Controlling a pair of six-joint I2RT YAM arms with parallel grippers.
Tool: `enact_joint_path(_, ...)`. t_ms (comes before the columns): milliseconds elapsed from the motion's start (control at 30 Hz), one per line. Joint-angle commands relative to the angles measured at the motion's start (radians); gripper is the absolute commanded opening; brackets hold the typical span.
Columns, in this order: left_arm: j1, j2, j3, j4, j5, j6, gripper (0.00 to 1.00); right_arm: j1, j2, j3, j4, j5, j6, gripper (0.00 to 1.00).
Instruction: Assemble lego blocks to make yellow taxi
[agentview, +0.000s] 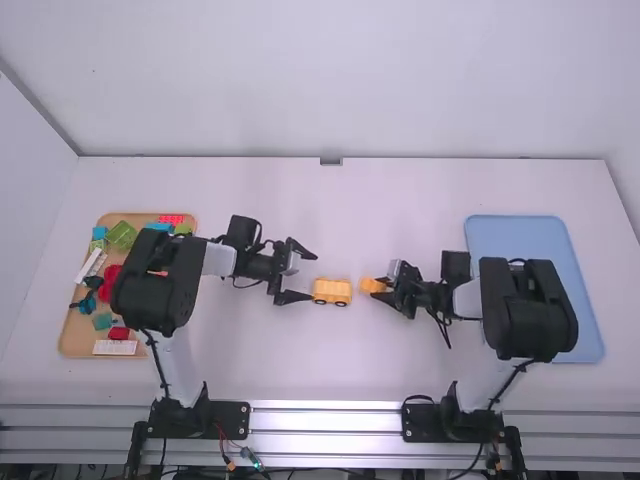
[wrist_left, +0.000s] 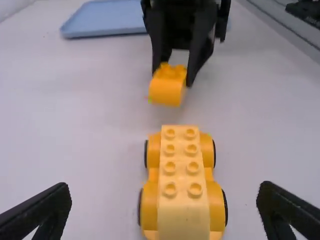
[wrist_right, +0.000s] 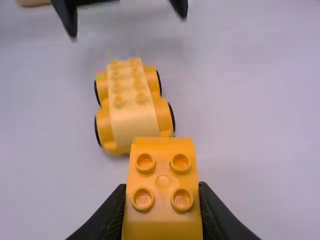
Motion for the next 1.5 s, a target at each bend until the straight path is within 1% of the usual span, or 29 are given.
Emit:
enact_joint_path(0,-0.036,0.003,-0.052,0.096,-0.034,-0.179,0.99,0.024,-0.056,0.038,-0.038,-0.030,0.010,0.12)
enact_joint_path(33,-0.053,0.003,-0.077,0.174,-0.074,-0.240,0.99,0.038,-0.069,0.056,-0.068,-0.026,0.010,0.13)
enact_joint_path(133,-0.087,0.003,-0.119,0.310,-0.136,-0.351,0.99,0.071,-0.078,0.097,-0.111,-0.026,0.002,0.11)
enact_joint_path(200,-0.098,0.003,-0.125,0.324,-0.143,-0.351,0.99,0.088,-0.078,0.113,-0.129,-0.027,0.000,0.11)
enact_joint_path(300,-0.105,0.018,-0.114,0.317,-0.164,-0.352,0.99,0.121,-0.078,0.146,-0.204,-0.029,-0.065,0.11)
enact_joint_path(433,-0.103,0.073,-0.074,0.281,-0.116,-0.315,0.99,0.151,-0.078,0.177,-0.286,-0.023,-0.124,0.09)
enact_joint_path(500,-0.104,0.108,-0.048,0.262,-0.084,-0.277,0.99,0.158,-0.078,0.185,-0.302,-0.005,-0.124,0.09)
enact_joint_path(700,-0.105,0.152,-0.032,0.274,-0.080,-0.269,1.00,0.155,-0.077,0.183,-0.297,-0.005,-0.118,0.08)
enact_joint_path(767,-0.101,0.157,-0.040,0.303,-0.072,-0.270,0.97,0.156,-0.078,0.183,-0.296,-0.004,-0.118,0.07)
enact_joint_path(800,-0.103,0.158,-0.045,0.318,-0.071,-0.274,0.93,0.155,-0.077,0.183,-0.296,-0.004,-0.118,0.08)
enact_joint_path(833,-0.106,0.158,-0.055,0.338,-0.071,-0.273,0.87,0.155,-0.077,0.183,-0.296,-0.004,-0.118,0.07)
enact_joint_path(867,-0.106,0.158,-0.058,0.343,-0.072,-0.273,0.86,0.156,-0.078,0.183,-0.296,-0.004,-0.118,0.07)
enact_joint_path(900,-0.103,0.158,-0.068,0.359,-0.078,-0.273,0.81,0.155,-0.077,0.183,-0.296,-0.004,-0.119,0.07)
enact_joint_path(933,-0.104,0.158,-0.074,0.367,-0.081,-0.273,0.79,0.155,-0.077,0.183,-0.296,-0.005,-0.122,0.07)
enact_joint_path(1000,-0.109,0.158,-0.084,0.384,-0.082,-0.273,0.72,0.156,-0.077,0.183,-0.295,-0.005,-0.121,0.06)
enact_joint_path(1233,-0.111,0.158,-0.083,0.384,-0.085,-0.273,0.64,0.164,-0.077,0.183,-0.292,-0.004,-0.118,0.04)
enact_joint_path(1300,-0.111,0.158,-0.083,0.386,-0.082,-0.271,0.60,0.175,-0.077,0.183,-0.291,-0.002,-0.122,0.04)
enact_joint_path(1333,-0.111,0.158,-0.084,0.388,-0.085,-0.269,0.56,0.179,-0.076,0.183,-0.288,0.003,-0.120,0.04)
enact_joint_path(1467,-0.117,0.158,-0.084,0.389,-0.091,-0.269,0.54,0.200,-0.060,0.184,-0.262,0.022,-0.117,0.03)
